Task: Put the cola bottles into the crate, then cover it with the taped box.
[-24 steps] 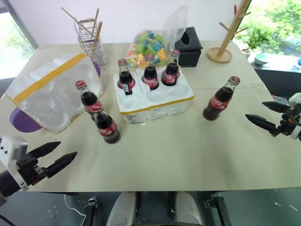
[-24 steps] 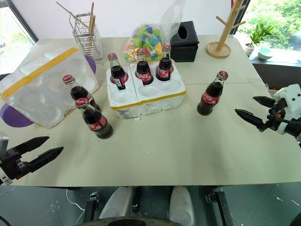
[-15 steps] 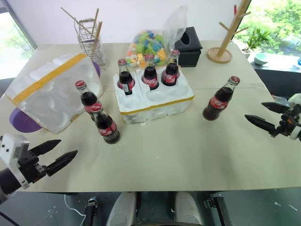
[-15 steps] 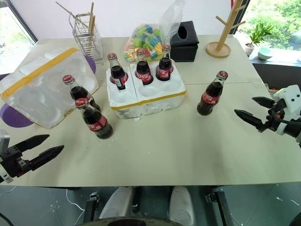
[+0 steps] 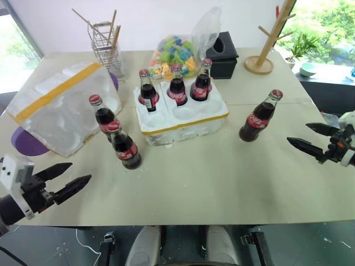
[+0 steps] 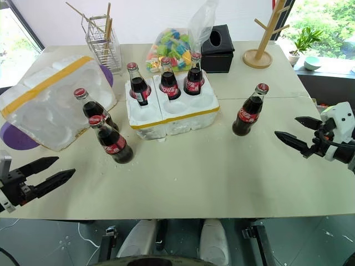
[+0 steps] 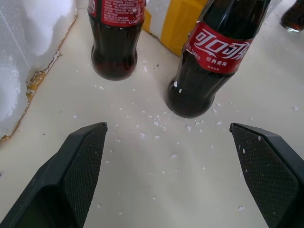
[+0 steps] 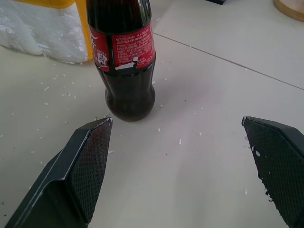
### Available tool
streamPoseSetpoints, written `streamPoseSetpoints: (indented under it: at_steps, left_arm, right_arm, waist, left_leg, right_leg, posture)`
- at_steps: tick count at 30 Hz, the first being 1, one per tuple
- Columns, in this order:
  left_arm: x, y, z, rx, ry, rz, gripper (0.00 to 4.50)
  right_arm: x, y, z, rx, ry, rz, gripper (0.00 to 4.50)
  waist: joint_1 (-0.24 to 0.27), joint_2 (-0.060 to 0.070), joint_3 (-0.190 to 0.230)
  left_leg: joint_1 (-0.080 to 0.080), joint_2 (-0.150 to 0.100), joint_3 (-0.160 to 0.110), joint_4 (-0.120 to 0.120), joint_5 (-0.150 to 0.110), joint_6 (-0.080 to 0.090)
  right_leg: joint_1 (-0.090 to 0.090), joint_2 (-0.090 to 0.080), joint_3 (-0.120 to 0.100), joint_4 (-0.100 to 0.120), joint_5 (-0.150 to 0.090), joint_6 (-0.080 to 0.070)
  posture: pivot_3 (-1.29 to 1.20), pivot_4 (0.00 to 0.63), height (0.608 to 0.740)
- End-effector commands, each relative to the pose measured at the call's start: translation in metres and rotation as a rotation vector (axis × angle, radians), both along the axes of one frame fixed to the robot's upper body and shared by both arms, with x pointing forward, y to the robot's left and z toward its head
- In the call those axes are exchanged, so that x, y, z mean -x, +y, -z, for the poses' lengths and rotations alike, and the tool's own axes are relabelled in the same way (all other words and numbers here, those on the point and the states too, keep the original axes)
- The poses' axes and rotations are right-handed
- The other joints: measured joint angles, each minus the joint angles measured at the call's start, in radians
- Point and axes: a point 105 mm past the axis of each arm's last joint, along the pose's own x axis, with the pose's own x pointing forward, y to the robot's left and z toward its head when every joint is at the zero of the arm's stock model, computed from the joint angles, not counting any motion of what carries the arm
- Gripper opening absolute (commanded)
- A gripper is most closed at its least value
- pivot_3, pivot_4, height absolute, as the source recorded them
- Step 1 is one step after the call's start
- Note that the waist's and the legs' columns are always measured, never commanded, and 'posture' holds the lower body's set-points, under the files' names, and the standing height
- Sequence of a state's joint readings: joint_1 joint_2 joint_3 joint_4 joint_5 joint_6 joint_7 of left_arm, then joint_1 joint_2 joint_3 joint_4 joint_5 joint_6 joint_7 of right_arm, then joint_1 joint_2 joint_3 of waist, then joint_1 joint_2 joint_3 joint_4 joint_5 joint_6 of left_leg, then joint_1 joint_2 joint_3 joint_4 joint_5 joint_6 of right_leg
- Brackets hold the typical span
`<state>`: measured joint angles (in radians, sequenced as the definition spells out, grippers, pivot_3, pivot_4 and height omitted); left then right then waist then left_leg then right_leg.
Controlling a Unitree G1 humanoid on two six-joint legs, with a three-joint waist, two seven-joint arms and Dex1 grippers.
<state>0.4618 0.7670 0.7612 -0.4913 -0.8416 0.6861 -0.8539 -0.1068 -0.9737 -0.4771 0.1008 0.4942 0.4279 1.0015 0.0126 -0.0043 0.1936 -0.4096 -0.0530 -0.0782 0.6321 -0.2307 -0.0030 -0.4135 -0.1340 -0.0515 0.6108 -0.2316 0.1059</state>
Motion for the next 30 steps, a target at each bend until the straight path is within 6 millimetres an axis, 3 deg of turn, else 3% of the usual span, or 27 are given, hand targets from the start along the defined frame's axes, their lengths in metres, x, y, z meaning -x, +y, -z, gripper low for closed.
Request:
streamPoseSetpoints:
  at_steps: [1, 6, 10, 18, 24, 30]
  left_arm:
    - [-0.004, -0.004, -0.010, -0.020, -0.045, 0.036, 4.34]
    - [-0.017, -0.025, -0.024, -0.040, -0.130, 0.124, 4.34]
    - [-0.024, -0.043, -0.027, -0.028, -0.144, 0.212, 4.34]
    - [-0.055, -0.064, -0.030, -0.044, -0.183, 0.331, 4.34]
    - [-0.070, -0.077, -0.019, -0.054, -0.189, 0.392, 4.34]
    - [-0.079, -0.090, 0.001, -0.078, -0.175, 0.434, 4.34]
  right_arm:
    - [0.003, 0.004, -0.014, 0.033, -0.051, -0.031, 4.50]
    - [0.012, 0.020, -0.020, 0.058, 0.006, -0.166, 4.50]
    - [0.035, 0.044, -0.026, 0.094, 0.103, -0.357, 4.50]
    - [0.084, 0.127, -0.065, -0.028, 0.144, -0.727, 4.50]
    - [0.095, 0.164, -0.094, -0.150, 0.066, -0.853, 4.50]
    - [0.090, 0.176, -0.095, -0.162, 0.048, -0.859, 4.50]
  waist:
    - [0.000, 0.000, 0.000]
    - [0.002, 0.001, 0.000]
    - [0.001, 0.001, 0.000]
    - [0.000, 0.001, 0.001]
    - [0.004, 0.000, 0.002]
    - [0.005, -0.001, 0.002]
  left_leg:
    - [0.000, 0.000, 0.000, 0.000, 0.000, 0.000]
    - [0.000, 0.000, 0.000, 0.001, 0.000, 0.000]
    - [0.000, 0.000, 0.000, 0.000, 0.000, 0.000]
    - [0.001, 0.000, 0.000, 0.001, 0.000, 0.000]
    - [0.000, 0.000, 0.000, 0.001, 0.000, 0.000]
    - [-0.002, -0.001, 0.000, 0.000, 0.000, 0.000]
  right_leg:
    - [0.000, 0.000, 0.000, 0.000, 0.000, 0.000]
    - [0.000, 0.000, 0.000, 0.000, 0.000, 0.000]
    - [0.000, 0.000, 0.000, 0.000, 0.000, 0.000]
    - [0.001, 0.001, 0.000, 0.001, 0.000, 0.000]
    - [0.000, 0.000, 0.000, 0.001, 0.001, 0.000]
    - [-0.001, 0.000, 0.000, -0.001, 0.001, 0.000]
  posture:
    - [0.00, 0.150, 0.740]
    - [0.00, 0.150, 0.740]
    - [0.00, 0.150, 0.740]
    - [0.00, 0.150, 0.740]
    - [0.00, 0.150, 0.740]
    - [0.00, 0.150, 0.740]
